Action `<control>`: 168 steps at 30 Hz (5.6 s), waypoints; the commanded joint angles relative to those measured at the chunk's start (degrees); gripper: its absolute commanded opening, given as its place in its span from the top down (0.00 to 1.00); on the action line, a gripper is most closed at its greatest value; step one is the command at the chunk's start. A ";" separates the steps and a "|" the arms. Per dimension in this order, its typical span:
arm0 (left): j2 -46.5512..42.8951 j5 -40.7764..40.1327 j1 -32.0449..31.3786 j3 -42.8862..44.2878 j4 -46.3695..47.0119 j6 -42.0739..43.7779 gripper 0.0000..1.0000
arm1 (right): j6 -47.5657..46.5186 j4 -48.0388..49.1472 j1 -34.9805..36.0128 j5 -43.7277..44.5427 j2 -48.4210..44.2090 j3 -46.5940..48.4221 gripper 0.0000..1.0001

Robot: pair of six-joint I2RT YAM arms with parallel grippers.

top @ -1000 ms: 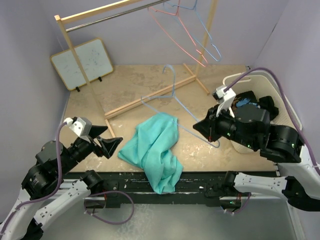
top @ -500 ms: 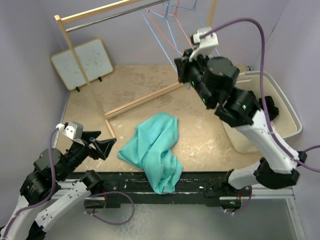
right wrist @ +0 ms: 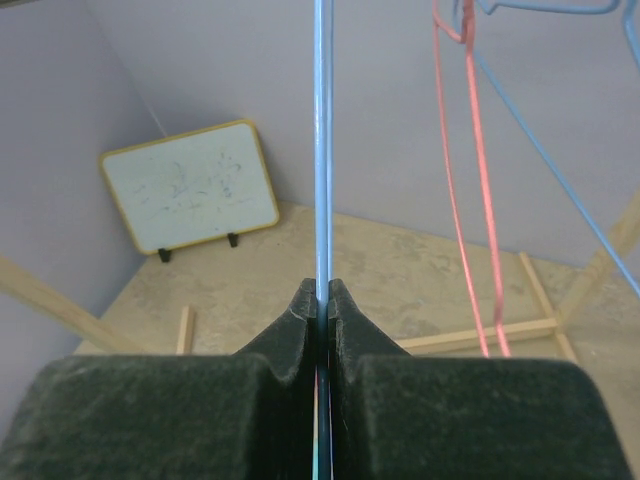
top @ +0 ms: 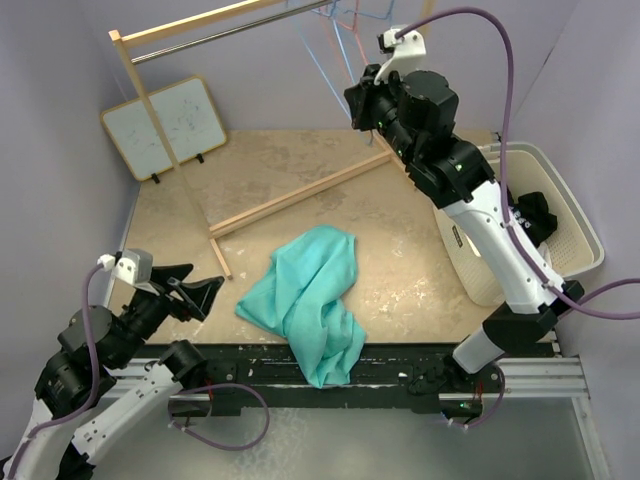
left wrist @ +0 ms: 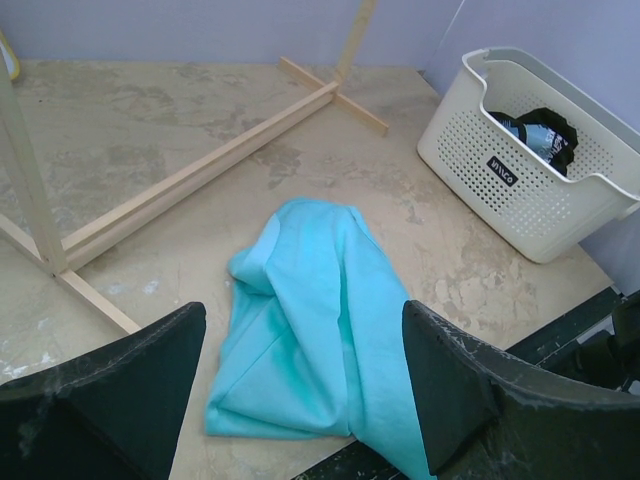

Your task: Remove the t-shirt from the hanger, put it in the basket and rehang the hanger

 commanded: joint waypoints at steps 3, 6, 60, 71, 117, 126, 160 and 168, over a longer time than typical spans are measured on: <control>2.10 -0.26 0.07 -0.10 1.11 -0.85 0.18 | 1.87 4.41 -0.48 -5.56 1.93 3.98 1.00; 1.87 -0.26 0.07 -0.10 1.13 -0.83 0.18 | 1.99 3.83 -0.86 -7.59 4.19 5.46 1.00; 1.63 -3.33 0.06 0.25 -0.26 -2.17 0.19 | 32.72 19.31 26.48 -3.21 -2.05 -64.11 1.00; 1.85 -2.90 0.05 0.20 -0.08 -2.02 0.19 | 18.52 -4.00 -6.63 -0.74 -33.06 -52.31 1.00; 1.52 -0.85 0.09 -0.15 0.95 -1.12 0.19 | 34.03 -20.99 -67.71 -6.12 -18.21 -17.78 1.00; 1.59 -0.27 0.03 -0.17 1.23 -0.85 0.14 | 32.43 -6.92 -67.70 -21.53 -19.12 -33.75 0.31; 3.29 -1.89 0.09 -0.09 0.73 -0.98 0.08 | 7.38 5.51 -27.21 -40.76 -41.05 -58.88 0.01; 2.93 -4.74 0.03 0.69 -0.93 -2.68 0.01 | 6.01 2.50 -27.25 -33.40 -45.59 -62.41 0.01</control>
